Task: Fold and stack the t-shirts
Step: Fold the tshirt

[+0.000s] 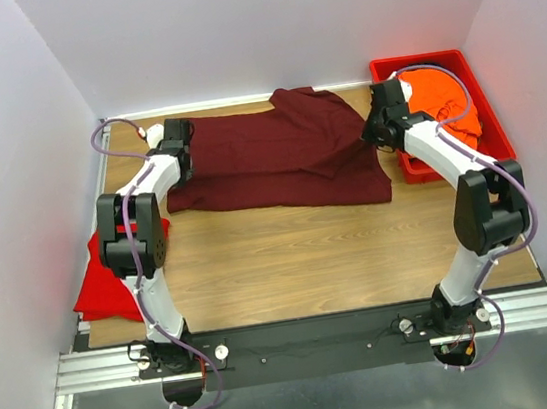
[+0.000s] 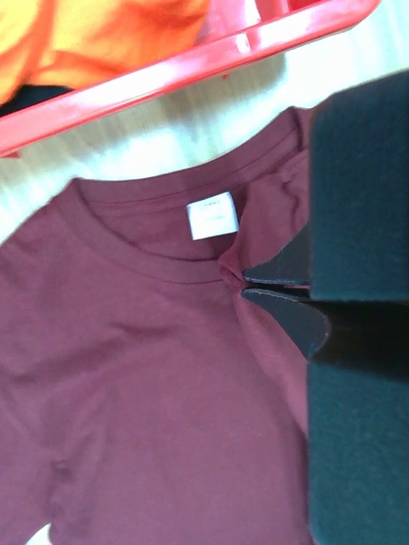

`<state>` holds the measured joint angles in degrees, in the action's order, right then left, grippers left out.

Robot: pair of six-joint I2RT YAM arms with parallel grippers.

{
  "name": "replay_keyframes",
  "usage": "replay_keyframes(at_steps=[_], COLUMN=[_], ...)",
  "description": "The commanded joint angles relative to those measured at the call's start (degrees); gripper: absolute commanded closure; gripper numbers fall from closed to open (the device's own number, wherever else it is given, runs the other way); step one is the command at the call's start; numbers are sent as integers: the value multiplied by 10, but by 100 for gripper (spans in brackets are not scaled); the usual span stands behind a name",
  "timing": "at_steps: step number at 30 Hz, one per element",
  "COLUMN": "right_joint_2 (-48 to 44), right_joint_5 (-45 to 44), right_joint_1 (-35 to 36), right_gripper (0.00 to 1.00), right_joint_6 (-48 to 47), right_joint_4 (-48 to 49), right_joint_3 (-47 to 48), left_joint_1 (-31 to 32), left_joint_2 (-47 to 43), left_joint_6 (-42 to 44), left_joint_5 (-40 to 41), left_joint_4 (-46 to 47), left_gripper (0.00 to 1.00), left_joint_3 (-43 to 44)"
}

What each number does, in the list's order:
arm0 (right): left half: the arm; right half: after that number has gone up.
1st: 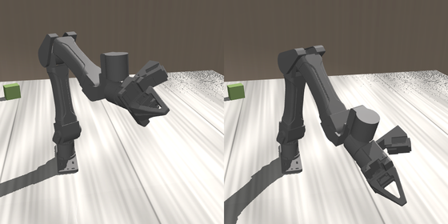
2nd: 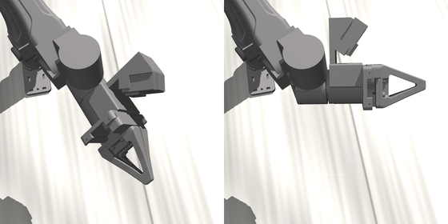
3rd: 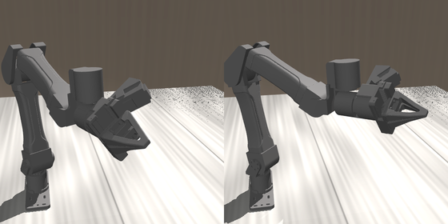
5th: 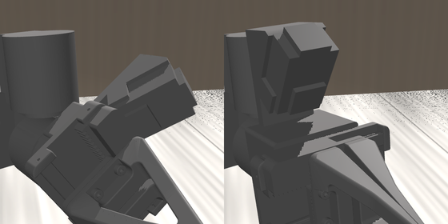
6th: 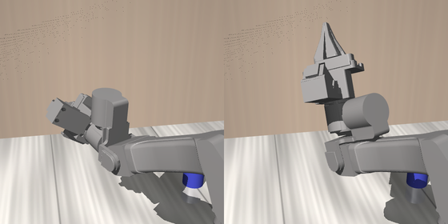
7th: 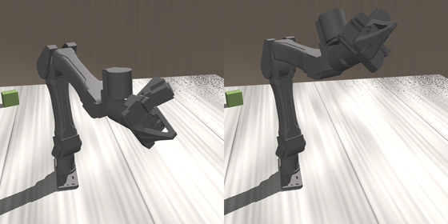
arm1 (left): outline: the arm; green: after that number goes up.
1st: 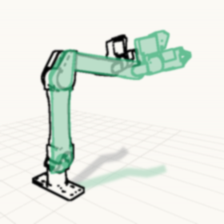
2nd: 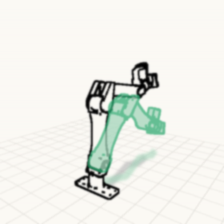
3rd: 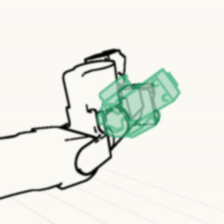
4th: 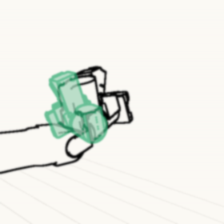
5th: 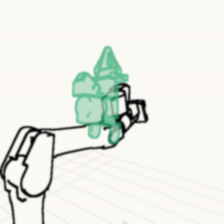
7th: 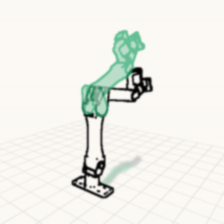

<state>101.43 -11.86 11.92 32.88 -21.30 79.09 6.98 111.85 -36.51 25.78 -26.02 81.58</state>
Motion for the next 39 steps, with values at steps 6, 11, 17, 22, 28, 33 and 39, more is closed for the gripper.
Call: replay_keyframes(at_steps=[6,11,17,22,28,33,39], right_joint_2=[-126,-223,-312,-362,-367,-332,-246], right_joint_5=[24,36,41,46,60,56,26], right_joint_1=[-4,-4,-5,-5,-4,-4,-4], right_gripper=[100,99,99,100,100,100,99], right_joint_6=[3,3,7,9,12,9,7], right_joint_4=[8,6,-35,-65,-68,-65,-48], right_joint_3=[-113,-178,-209,-212,-232,-229,-192], left_joint_1=[-3,-2,-3,-3,-7,-21,-21], left_joint_2=[-129,-190,-268,-315,-314,-272,-184], left_joint_6=[-11,-17,-23,-19,-8,13,25], left_joint_5=[-20,-24,-28,-21,-8,-4,-1], left_joint_4=[20,40,33,18,9,14,12], left_gripper=[88,89,89,89,89,89,89], left_joint_3=[-131,-222,-271,-277,-270,-231,-161])
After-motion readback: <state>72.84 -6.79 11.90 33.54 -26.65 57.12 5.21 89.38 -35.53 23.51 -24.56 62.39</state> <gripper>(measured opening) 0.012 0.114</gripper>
